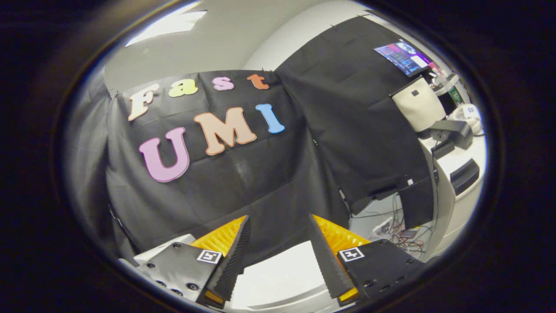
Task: Open the toilet lid.
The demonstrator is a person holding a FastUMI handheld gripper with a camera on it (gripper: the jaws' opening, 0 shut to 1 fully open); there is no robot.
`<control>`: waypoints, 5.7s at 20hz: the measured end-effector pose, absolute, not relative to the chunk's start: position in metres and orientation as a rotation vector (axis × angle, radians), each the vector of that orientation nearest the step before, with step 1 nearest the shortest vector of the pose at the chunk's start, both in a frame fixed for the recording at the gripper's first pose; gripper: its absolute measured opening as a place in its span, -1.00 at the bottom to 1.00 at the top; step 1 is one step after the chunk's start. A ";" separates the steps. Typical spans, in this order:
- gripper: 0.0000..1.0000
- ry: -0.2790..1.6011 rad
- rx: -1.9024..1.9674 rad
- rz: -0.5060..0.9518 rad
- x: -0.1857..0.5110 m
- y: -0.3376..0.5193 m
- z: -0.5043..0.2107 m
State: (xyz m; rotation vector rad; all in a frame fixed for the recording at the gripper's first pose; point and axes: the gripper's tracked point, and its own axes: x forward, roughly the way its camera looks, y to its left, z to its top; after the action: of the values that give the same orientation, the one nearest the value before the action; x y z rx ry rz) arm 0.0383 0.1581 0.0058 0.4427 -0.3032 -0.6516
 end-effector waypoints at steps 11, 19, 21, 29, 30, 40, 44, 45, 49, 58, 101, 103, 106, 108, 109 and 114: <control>0.65 -0.171 0.553 -0.639 0.055 0.156 -0.053; 0.66 -0.111 0.703 -0.688 0.054 0.143 -0.096; 0.65 -0.091 0.716 -0.700 0.056 0.142 -0.104; 0.66 -0.042 0.883 -0.746 0.057 0.139 -0.158; 0.66 -0.038 0.916 -0.753 0.057 0.140 -0.169; 0.18 0.089 1.205 -0.871 0.051 0.131 -0.284; -0.05 0.128 1.297 -0.859 0.059 0.138 -0.311; -0.29 0.131 1.318 -0.827 0.068 0.130 -0.316; -0.53 0.148 1.307 -0.777 0.078 0.121 -0.317; -0.82 0.089 1.230 -0.733 0.082 0.120 -0.279; -0.68 0.050 0.368 -0.064 0.203 0.357 -0.046; -0.68 0.052 0.363 -0.038 0.208 0.369 -0.047; -0.68 0.078 0.339 0.003 0.218 0.390 -0.048; -0.68 0.101 0.315 0.025 0.222 0.403 -0.052; -0.68 0.103 0.310 0.025 0.224 0.406 -0.052; -0.67 0.093 0.322 0.016 0.226 0.408 -0.049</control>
State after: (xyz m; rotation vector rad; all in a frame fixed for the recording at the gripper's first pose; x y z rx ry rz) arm 0.2262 0.4079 -0.0491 0.3225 0.0926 0.0156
